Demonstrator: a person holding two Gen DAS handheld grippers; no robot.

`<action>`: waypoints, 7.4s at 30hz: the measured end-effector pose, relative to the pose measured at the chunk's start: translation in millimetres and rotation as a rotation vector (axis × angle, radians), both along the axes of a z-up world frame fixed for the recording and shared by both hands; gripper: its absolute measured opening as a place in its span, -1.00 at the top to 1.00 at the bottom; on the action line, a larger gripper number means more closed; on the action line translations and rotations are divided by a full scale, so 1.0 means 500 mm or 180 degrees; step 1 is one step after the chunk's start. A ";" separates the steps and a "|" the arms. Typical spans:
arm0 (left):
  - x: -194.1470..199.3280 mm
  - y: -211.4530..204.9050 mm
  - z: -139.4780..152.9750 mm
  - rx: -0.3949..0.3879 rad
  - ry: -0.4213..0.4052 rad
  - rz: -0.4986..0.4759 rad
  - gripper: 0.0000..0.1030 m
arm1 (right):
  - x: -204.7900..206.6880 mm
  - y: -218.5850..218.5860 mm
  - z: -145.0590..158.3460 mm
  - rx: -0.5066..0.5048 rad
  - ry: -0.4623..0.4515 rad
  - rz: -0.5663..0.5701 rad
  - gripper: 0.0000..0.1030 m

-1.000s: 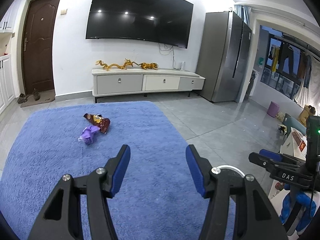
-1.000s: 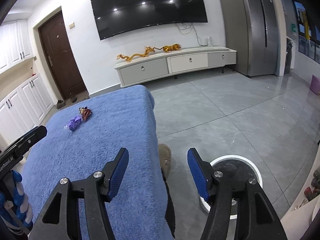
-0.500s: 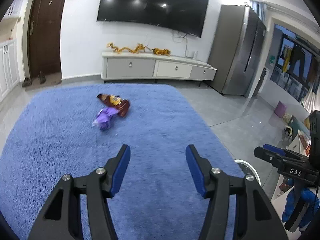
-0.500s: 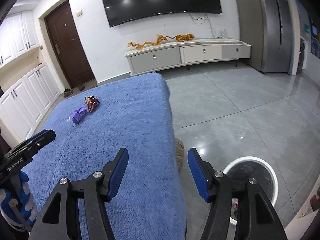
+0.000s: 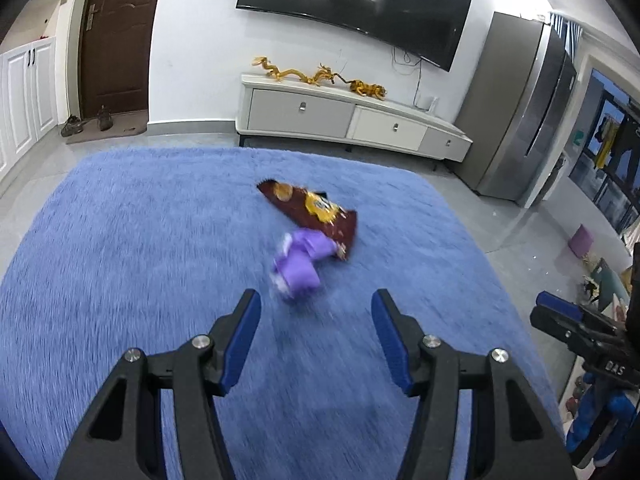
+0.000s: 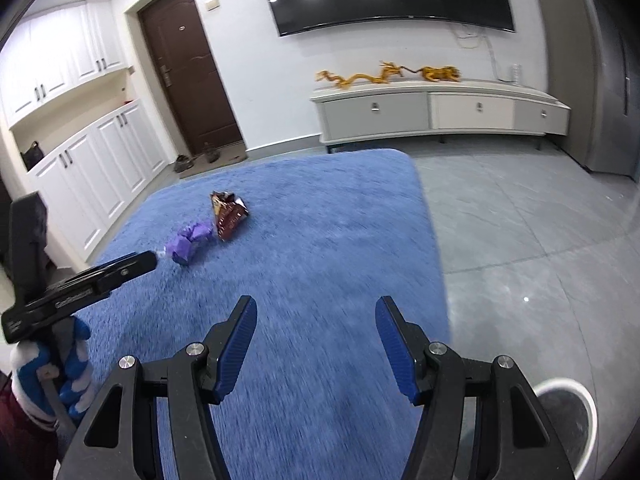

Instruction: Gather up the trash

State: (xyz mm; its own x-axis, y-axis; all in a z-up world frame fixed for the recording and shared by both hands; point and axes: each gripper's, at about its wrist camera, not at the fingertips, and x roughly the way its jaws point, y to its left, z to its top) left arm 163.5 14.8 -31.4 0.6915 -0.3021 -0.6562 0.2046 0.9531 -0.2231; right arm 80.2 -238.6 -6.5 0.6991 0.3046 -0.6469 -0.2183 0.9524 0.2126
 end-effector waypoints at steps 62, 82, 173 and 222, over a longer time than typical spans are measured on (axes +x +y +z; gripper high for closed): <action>-0.179 0.056 0.010 -0.0190 0.0082 0.0182 0.49 | -0.041 0.044 0.018 0.0641 0.0087 0.0472 0.53; -0.286 -0.148 0.036 -0.0098 0.0049 -0.0497 0.49 | -0.270 -0.219 0.021 0.0913 -0.0031 -0.0475 0.53; -0.317 -0.403 0.076 0.0110 -0.0225 -0.0671 -0.30 | -0.384 -0.355 -0.018 0.0137 0.0036 -0.1561 -0.39; -0.437 -0.184 0.152 0.0257 -0.0811 0.0272 -0.32 | -0.401 -0.145 0.062 -0.0421 -0.0584 -0.1075 -0.69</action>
State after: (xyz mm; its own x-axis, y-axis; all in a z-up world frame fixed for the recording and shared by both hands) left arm -55.0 -77.2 44.7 0.8579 -0.1893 -0.4776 0.1624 0.9819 -0.0975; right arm -120.1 -310.9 24.6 0.8531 -0.0394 -0.5203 0.0885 0.9936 0.0699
